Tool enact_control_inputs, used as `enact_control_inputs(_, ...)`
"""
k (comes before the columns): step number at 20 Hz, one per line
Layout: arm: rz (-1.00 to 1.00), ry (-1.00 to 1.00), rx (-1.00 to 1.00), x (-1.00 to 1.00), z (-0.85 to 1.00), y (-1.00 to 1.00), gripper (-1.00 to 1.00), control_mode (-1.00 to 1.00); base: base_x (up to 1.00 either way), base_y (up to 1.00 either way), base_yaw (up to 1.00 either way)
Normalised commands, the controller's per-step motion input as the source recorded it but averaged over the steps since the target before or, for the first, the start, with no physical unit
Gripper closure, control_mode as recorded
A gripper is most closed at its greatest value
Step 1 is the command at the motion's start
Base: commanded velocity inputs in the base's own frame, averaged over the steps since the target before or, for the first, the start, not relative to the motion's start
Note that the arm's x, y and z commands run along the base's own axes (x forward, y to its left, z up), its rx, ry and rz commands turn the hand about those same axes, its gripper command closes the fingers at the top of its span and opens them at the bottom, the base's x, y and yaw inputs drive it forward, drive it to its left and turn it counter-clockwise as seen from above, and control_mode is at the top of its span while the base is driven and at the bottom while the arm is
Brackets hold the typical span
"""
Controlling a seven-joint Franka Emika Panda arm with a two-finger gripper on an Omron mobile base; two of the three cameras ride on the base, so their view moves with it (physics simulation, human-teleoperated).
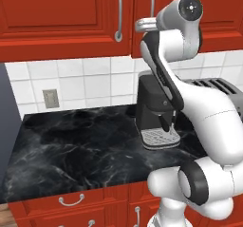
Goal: Open the cabinet and move the ladle to the pot. Then close the cabinet.
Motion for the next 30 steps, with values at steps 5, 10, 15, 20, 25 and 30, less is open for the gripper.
enact_control_inputs(5,-0.04,0.0,0.0,-0.76,0.05,-1.0,1.0,-1.0,0.0,0.0,0.0)
enact_control_inputs(10,-0.04,0.01,0.0,-0.92,0.05,-1.0,1.0,-1.0,0.0,0.0,0.0)
enact_control_inputs(15,-0.03,0.05,0.0,-0.94,0.0,-1.0,1.0,-1.0,0.0,0.0,0.0)
enact_control_inputs(20,-0.02,0.04,0.0,-0.89,0.0,-1.0,1.0,-1.0,0.0,0.0,0.0)
enact_control_inputs(25,0.0,0.07,0.0,-0.77,0.0,-1.0,1.0,-1.0,0.0,0.0,0.0)
enact_control_inputs(30,0.0,0.09,0.0,-0.57,0.0,-0.76,-1.0,-1.0,0.0,0.0,0.0)
